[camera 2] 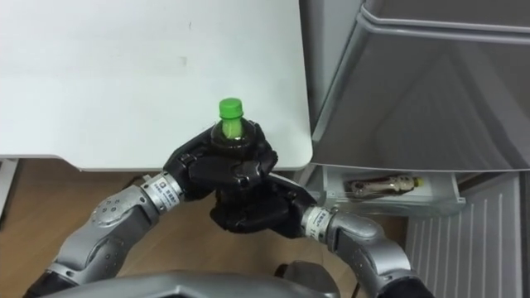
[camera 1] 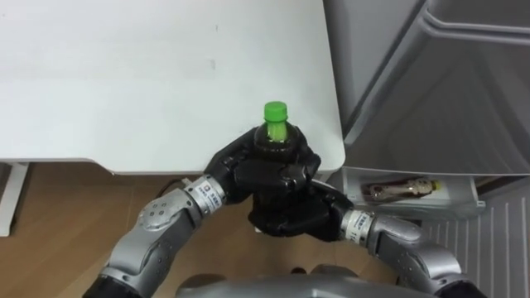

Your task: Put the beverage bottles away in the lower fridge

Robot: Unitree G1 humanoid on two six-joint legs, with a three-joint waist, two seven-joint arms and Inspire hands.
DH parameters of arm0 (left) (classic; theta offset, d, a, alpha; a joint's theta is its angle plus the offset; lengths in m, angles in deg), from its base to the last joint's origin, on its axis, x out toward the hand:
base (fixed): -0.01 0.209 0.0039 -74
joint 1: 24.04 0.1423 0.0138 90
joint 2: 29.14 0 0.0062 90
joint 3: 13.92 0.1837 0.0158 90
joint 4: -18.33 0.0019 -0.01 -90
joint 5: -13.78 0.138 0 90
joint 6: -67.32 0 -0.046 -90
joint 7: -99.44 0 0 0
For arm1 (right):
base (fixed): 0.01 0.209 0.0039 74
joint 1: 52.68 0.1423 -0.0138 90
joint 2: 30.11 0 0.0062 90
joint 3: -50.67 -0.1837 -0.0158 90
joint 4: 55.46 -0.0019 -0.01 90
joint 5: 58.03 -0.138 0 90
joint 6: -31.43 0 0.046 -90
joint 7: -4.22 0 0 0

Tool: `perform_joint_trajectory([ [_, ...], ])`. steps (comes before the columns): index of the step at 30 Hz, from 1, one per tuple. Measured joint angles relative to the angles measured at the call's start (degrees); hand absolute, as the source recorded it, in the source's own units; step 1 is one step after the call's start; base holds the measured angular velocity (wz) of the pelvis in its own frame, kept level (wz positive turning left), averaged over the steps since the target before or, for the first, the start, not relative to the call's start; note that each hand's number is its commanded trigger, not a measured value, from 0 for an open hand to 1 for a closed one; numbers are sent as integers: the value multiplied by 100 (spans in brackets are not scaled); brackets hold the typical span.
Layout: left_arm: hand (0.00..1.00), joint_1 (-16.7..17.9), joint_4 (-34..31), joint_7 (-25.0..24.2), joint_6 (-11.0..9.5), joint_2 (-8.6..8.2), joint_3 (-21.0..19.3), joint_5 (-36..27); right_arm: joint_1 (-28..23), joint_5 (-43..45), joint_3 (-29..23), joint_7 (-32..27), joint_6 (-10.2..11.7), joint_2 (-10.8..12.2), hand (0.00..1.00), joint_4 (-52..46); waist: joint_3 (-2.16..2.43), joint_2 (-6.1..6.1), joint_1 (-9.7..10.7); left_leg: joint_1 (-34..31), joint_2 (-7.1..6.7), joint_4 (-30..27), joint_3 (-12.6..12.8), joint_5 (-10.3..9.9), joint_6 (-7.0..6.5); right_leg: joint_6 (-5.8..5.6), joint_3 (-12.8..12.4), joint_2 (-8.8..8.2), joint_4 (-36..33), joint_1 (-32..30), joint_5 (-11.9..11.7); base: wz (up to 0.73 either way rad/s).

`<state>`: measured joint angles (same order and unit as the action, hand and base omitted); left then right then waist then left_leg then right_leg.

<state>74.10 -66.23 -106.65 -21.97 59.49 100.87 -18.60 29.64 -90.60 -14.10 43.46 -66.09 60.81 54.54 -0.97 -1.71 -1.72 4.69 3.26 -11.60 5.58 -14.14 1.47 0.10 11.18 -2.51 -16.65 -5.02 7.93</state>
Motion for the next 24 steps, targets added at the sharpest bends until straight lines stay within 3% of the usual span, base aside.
perform_joint_trajectory([
  [15,0,-112,-488,220,-53,-95,-212,511,-93,-1101,161,197,13,173,100,0,5,5,18,77,12,-2,69,0,0,-12,-4,15,96,93,-54,-1],
  [21,0,-116,-1346,418,-72,-92,-425,557,-82,-1293,104,409,201,225,100,-76,16,-11,112,95,21,2,67,-13,-19,-12,-27,30,81,109,-56,0],
  [24,0,-118,-1706,437,-205,-106,-566,523,-108,-1293,105,470,242,179,100,-48,17,-13,130,168,23,7,67,-13,-19,-11,-33,36,103,191,-59,0],
])
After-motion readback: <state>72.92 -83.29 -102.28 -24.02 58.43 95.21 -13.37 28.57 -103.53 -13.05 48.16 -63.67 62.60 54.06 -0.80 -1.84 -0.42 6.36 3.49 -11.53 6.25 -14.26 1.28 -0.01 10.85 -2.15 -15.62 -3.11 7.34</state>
